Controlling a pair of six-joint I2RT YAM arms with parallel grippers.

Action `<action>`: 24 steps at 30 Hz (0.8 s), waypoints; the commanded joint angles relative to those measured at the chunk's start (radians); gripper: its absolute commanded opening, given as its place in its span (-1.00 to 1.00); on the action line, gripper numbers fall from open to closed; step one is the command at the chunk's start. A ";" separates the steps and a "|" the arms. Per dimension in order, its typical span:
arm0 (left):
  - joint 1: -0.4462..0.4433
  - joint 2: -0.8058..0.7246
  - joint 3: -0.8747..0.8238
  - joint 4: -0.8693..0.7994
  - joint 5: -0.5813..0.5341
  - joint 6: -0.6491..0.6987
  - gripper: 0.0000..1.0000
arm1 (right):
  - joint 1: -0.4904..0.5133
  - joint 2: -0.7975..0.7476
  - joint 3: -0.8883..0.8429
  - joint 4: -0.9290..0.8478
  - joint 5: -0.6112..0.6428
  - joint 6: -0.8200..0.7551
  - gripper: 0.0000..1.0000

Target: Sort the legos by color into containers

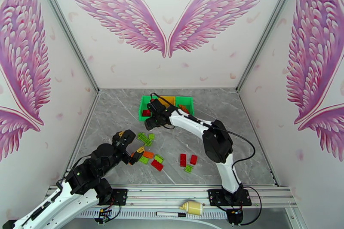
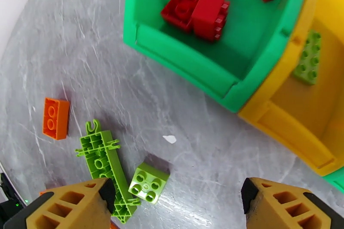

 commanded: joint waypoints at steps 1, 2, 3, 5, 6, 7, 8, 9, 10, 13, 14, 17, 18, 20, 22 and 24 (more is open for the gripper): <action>0.006 -0.002 0.036 -0.041 0.035 0.018 0.98 | 0.021 0.055 0.054 -0.085 -0.019 0.009 0.66; 0.006 -0.001 0.036 -0.037 0.038 0.016 0.98 | 0.024 0.067 0.063 -0.092 -0.023 0.007 0.65; 0.006 0.000 0.034 -0.035 0.040 0.016 0.98 | 0.026 0.081 0.073 -0.102 -0.023 0.006 0.65; 0.006 0.009 0.034 -0.041 0.043 0.014 0.98 | 0.031 0.104 0.088 -0.112 -0.026 0.001 0.65; 0.006 0.012 0.035 -0.043 0.044 0.011 0.98 | 0.034 0.116 0.094 -0.118 -0.035 -0.005 0.65; 0.006 0.015 0.035 -0.042 0.045 0.007 0.98 | 0.036 0.129 0.104 -0.128 -0.038 -0.008 0.65; 0.006 0.017 0.034 -0.039 0.046 0.004 0.98 | 0.037 0.141 0.115 -0.135 -0.036 -0.006 0.65; 0.006 0.018 0.031 -0.034 0.046 -0.003 0.98 | 0.039 0.153 0.125 -0.145 -0.038 -0.010 0.65; 0.005 0.019 0.030 -0.028 0.046 -0.009 0.98 | 0.041 0.164 0.133 -0.153 -0.039 -0.012 0.65; 0.005 0.022 0.024 -0.019 0.047 -0.019 0.98 | 0.040 0.184 0.143 -0.167 -0.037 -0.009 0.63; 0.006 0.024 0.024 -0.019 0.049 -0.020 0.99 | 0.040 0.188 0.145 -0.172 -0.033 -0.008 0.61; 0.006 0.030 0.023 -0.016 0.054 -0.023 0.98 | 0.041 0.190 0.148 -0.183 -0.023 0.001 0.51; 0.006 0.032 0.022 -0.013 0.055 -0.022 0.98 | 0.040 0.188 0.147 -0.186 -0.018 0.004 0.47; 0.006 0.035 0.020 -0.008 0.055 -0.019 0.98 | 0.041 0.185 0.147 -0.191 -0.017 0.009 0.40; 0.006 0.041 0.019 -0.001 0.055 -0.016 0.98 | 0.042 0.182 0.147 -0.198 -0.019 0.012 0.37; 0.006 0.045 0.017 0.007 0.055 -0.011 0.98 | 0.041 0.178 0.146 -0.207 -0.019 0.019 0.31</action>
